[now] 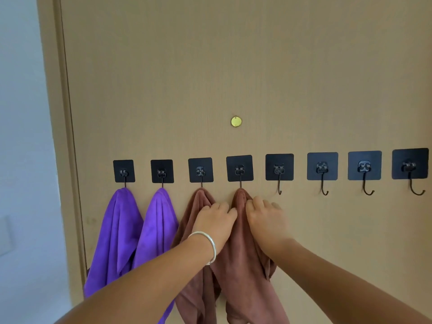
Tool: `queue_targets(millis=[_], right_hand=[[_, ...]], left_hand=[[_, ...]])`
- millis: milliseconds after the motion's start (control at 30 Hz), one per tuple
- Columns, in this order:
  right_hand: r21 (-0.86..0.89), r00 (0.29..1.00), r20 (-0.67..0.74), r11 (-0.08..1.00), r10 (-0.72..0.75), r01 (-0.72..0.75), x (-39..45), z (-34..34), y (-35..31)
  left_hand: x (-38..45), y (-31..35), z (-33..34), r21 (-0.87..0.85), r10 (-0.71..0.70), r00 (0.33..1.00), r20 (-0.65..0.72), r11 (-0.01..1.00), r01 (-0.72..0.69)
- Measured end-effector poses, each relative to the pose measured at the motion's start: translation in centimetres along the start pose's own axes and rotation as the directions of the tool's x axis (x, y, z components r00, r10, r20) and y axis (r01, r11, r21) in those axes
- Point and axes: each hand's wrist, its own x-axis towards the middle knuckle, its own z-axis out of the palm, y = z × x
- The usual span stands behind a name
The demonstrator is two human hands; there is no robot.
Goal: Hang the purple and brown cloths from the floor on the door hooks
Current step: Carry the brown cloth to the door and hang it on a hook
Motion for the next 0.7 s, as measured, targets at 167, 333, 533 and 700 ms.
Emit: queue_targets(millis=[167, 333, 533, 700], right_hand=[[0.038, 0.999, -0.044, 0.999, 0.028, -0.027, -1.3, 0.1, 0.6], [0.079, 0.997, -0.003, 0.994, 0.075, -0.075, -2.8, 0.1, 0.7], [0.161, 0.997, -0.024, 0.985, 0.067, -0.062, -4.3, -0.6, 1.6], [0.128, 0.982, -0.005, 0.974, 0.187, -0.185, -5.7, -2.5, 4.5]], left_hand=[[-0.4, -1.1, 0.2, 0.042, 0.091, 0.994, -0.060, 0.995, -0.088], [-0.6, -1.9, -1.1, 0.015, 0.037, 0.997, -0.073, 0.999, -0.036], [-0.1, -0.3, -2.7, -0.063, 0.067, 0.941, -0.333, 0.994, -0.093], [1.7, 3.3, -3.5, -0.115, 0.113, 0.924, -0.367, 0.979, -0.166]])
